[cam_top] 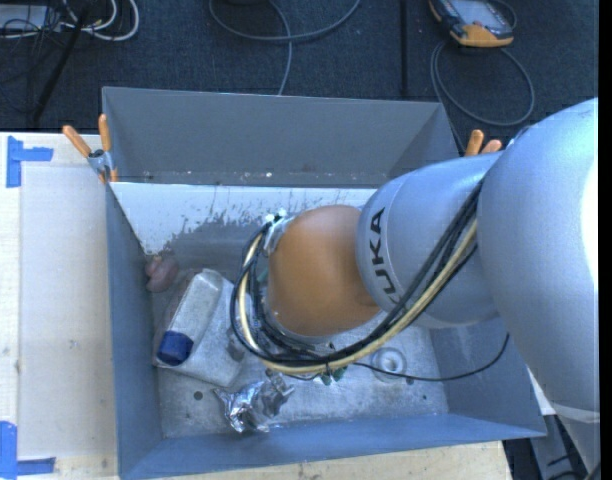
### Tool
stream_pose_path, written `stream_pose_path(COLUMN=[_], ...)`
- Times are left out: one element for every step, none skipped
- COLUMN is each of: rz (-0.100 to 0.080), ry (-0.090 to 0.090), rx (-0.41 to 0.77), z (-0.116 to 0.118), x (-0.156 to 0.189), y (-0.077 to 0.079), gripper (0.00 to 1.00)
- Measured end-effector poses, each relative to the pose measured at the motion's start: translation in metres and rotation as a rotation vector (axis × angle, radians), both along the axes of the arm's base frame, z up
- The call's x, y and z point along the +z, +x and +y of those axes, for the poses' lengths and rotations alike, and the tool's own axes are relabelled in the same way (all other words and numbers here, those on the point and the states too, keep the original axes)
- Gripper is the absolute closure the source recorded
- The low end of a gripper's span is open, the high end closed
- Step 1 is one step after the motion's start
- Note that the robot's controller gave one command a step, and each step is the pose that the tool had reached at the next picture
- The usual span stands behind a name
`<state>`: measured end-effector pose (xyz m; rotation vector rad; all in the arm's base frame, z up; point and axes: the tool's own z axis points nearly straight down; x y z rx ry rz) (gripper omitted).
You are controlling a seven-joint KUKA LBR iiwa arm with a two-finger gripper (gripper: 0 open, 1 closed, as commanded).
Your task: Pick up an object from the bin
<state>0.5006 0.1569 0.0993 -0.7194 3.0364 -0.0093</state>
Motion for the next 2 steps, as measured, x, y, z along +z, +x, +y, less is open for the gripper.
stream_pose_path(rz=[0.024,0.025], ry=[0.0,-0.001], rx=[0.173,0.168], z=[0.0263,0.0251], x=[0.0032,0.0026], y=[-0.0274,-0.0271], gripper=[0.0,1.0])
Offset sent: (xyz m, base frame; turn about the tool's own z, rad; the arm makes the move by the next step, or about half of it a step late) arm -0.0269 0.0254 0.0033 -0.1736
